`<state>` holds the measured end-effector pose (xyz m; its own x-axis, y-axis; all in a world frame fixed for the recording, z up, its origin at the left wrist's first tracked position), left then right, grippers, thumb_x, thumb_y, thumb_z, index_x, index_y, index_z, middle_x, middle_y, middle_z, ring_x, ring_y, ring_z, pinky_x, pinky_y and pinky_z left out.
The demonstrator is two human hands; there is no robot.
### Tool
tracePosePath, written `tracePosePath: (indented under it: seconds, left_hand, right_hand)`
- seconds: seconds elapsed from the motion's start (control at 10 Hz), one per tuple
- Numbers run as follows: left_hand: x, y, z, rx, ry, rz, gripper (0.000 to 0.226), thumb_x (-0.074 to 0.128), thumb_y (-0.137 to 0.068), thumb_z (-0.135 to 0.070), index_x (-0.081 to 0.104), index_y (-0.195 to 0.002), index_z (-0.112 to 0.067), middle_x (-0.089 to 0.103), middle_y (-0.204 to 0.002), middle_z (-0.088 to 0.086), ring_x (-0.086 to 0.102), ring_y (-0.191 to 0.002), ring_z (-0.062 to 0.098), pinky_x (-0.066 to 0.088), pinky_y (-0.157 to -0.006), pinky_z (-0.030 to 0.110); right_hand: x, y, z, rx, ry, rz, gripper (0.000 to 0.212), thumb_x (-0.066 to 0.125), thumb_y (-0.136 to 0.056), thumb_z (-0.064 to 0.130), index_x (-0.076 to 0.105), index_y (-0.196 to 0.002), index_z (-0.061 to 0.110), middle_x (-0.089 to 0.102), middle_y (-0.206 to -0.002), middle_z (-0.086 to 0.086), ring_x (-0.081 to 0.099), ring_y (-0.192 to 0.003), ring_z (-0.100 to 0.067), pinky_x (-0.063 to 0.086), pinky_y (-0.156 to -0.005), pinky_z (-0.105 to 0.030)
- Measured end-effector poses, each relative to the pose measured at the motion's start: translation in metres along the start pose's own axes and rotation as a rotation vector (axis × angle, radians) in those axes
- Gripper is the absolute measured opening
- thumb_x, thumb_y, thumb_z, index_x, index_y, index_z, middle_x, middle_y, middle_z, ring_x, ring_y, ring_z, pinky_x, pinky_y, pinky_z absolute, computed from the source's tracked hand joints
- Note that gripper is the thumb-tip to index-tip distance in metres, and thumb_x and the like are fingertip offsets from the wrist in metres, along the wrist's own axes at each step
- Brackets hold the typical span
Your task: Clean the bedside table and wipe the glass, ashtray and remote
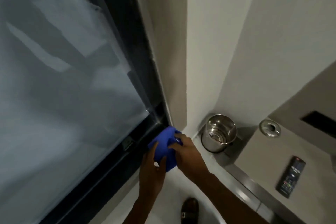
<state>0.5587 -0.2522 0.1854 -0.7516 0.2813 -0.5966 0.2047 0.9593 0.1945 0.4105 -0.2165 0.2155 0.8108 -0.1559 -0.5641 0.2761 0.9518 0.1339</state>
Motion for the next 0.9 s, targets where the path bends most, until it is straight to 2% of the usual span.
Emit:
tracePosePath:
  seconds: [0.1, 0.2, 0.3, 0.4, 0.5, 0.6, 0.7, 0.8, 0.9]
  left_hand:
    - [-0.024, -0.02, 0.014, 0.014, -0.025, -0.071, 0.056, 0.063, -0.093, -0.018, 0.041, -0.145, -0.018, 0.055, -0.137, 0.014, 0.06, -0.117, 0.027, 0.053, -0.097, 0.046]
    - [-0.022, -0.037, 0.018, -0.003, -0.076, -0.027, 0.062, 0.056, -0.096, -0.017, 0.029, -0.152, -0.023, 0.039, -0.15, 0.015, 0.047, -0.133, 0.029, 0.046, -0.107, 0.046]
    - [-0.015, -0.04, 0.016, 0.008, -0.416, -0.037, 0.066, 0.061, -0.092, -0.026, 0.031, -0.15, -0.03, 0.031, -0.153, 0.015, 0.043, -0.135, 0.027, 0.044, -0.108, 0.043]
    - [0.001, -0.032, 0.013, 0.078, -0.58, 0.044, 0.075, 0.08, -0.071, -0.023, 0.051, -0.14, -0.024, 0.053, -0.138, 0.018, 0.059, -0.118, 0.031, 0.053, -0.094, 0.044]
    - [0.012, -0.027, 0.01, 0.22, -0.654, 0.044, 0.079, 0.087, -0.06, -0.017, 0.059, -0.134, -0.016, 0.06, -0.135, 0.017, 0.064, -0.114, 0.031, 0.055, -0.089, 0.045]
    - [0.019, -0.03, 0.019, 0.223, -0.734, 0.145, 0.079, 0.062, -0.088, -0.031, 0.02, -0.155, -0.025, 0.022, -0.163, 0.008, 0.029, -0.147, 0.025, 0.03, -0.117, 0.043]
    - [0.006, -0.03, 0.024, 0.182, -0.765, 0.148, 0.078, 0.05, -0.094, -0.036, 0.002, -0.156, -0.029, 0.006, -0.166, 0.004, 0.014, -0.152, 0.022, 0.022, -0.122, 0.04]
    - [-0.001, -0.03, -0.004, 0.216, -0.687, 0.108, 0.093, 0.082, -0.07, -0.023, 0.034, -0.15, -0.018, 0.04, -0.154, 0.016, 0.046, -0.137, 0.035, 0.047, -0.103, 0.053]
    - [-0.002, -0.019, -0.041, 0.323, -0.67, 0.011, 0.078, 0.078, -0.063, -0.01, 0.055, -0.138, -0.015, 0.056, -0.142, 0.015, 0.06, -0.123, 0.035, 0.055, -0.091, 0.051]
  right_hand:
    - [0.034, -0.037, 0.024, -0.114, 0.102, 0.065, 0.022, 0.047, -0.093, 0.034, 0.059, -0.111, 0.03, 0.063, -0.112, 0.003, 0.061, -0.1, -0.019, 0.051, -0.091, -0.036]
    - [0.047, -0.055, 0.024, -0.18, 0.353, 0.027, 0.039, 0.052, -0.097, 0.029, 0.053, -0.133, 0.014, 0.059, -0.13, -0.007, 0.058, -0.114, -0.026, 0.047, -0.096, -0.034]
    - [0.061, -0.052, 0.024, -0.308, 0.738, 0.0, 0.045, 0.084, -0.07, 0.019, 0.069, -0.111, 0.008, 0.067, -0.115, -0.016, 0.068, -0.093, -0.03, 0.058, -0.076, -0.037]
    - [0.066, -0.053, 0.01, -0.182, 0.925, 0.038, 0.053, 0.085, -0.059, 0.024, 0.068, -0.109, 0.016, 0.064, -0.105, -0.014, 0.063, -0.089, -0.03, 0.052, -0.073, -0.042]
    - [0.07, -0.055, 0.011, -0.129, 0.945, 0.055, 0.062, 0.081, -0.065, 0.038, 0.062, -0.12, 0.018, 0.066, -0.095, -0.014, 0.063, -0.081, -0.031, 0.05, -0.074, -0.045]
    - [0.071, -0.06, 0.012, -0.135, 0.951, 0.092, 0.062, 0.058, -0.09, 0.041, 0.038, -0.143, 0.017, 0.067, -0.108, -0.015, 0.064, -0.094, -0.034, 0.043, -0.088, -0.046]
    - [0.078, -0.06, 0.016, -0.198, 0.875, 0.12, 0.062, 0.049, -0.095, 0.04, 0.025, -0.147, 0.016, 0.065, -0.118, -0.017, 0.063, -0.102, -0.037, 0.038, -0.095, -0.047]
    - [0.047, -0.058, 0.034, -0.237, 0.798, 0.113, 0.053, 0.041, -0.095, 0.039, 0.026, -0.142, 0.02, 0.069, -0.111, -0.014, 0.067, -0.095, -0.035, 0.037, -0.096, -0.045]
    - [-0.017, -0.042, 0.018, -0.151, 0.741, -0.011, 0.045, 0.03, -0.098, 0.038, 0.03, -0.14, 0.023, 0.072, -0.101, -0.009, 0.068, -0.088, -0.029, 0.04, -0.096, -0.044]
Point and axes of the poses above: each hand's wrist, its own y-axis away from the middle knuckle, its own x-axis out of the palm, z = x × y, the point moved 10 cm from there along -y, towards the middle knuckle
